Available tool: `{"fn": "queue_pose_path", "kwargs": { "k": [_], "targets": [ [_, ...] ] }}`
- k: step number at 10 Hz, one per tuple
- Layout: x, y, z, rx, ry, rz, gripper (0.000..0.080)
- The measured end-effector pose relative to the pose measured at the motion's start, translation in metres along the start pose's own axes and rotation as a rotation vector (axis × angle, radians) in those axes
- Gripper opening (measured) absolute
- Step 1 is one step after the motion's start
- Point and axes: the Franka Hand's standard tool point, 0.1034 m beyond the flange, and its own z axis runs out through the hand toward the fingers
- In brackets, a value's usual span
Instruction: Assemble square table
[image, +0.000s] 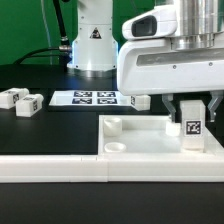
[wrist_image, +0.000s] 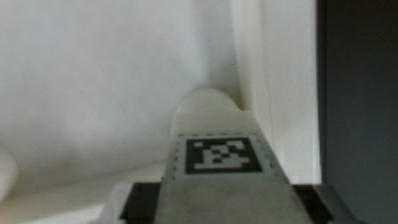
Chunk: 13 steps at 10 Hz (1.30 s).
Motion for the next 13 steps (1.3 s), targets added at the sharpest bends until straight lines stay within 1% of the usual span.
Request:
{"fn": "queue_pose_path", "kwargs": {
  "k": [1,2,3,4,6,7,8,9,10,11,12,13],
  "targets": [
    [0.0000,0.0000,0.0000,0.000,0.000,0.030,0.0287],
    [-0.0001,-0.0001,0.0003,0.002,0.001,0.135,0.0287],
    [0.0003,0.0001,0.0006,0.003,0.007,0.274,0.0287],
    [0.0004,0.0008,0.0005,0.012,-0.001,0.441,0.0287],
    [0.0007,0.0006,-0.0001,0.040,-0.035,0.792,0.0287],
    [0.0007,0.0000,0.0009,0.066,-0.055,0.973,0.0288],
    [0.0012,0.0010,0.0016,0.100,-0.076,1.150,0.0288],
    [0.0012,0.0017,0.0015,0.116,-0.094,1.250,0.0288],
    [0.0012,0.0016,0.0016,0.115,-0.098,1.300,0.0288],
    [0.0009,0.0014,0.0018,0.115,-0.096,1.280,0.0288],
    [0.0002,0.0011,0.0022,0.109,-0.083,1.156,0.0351],
    [-0.0020,-0.0017,0.0030,0.096,-0.062,0.948,0.0538]
  ]
}}
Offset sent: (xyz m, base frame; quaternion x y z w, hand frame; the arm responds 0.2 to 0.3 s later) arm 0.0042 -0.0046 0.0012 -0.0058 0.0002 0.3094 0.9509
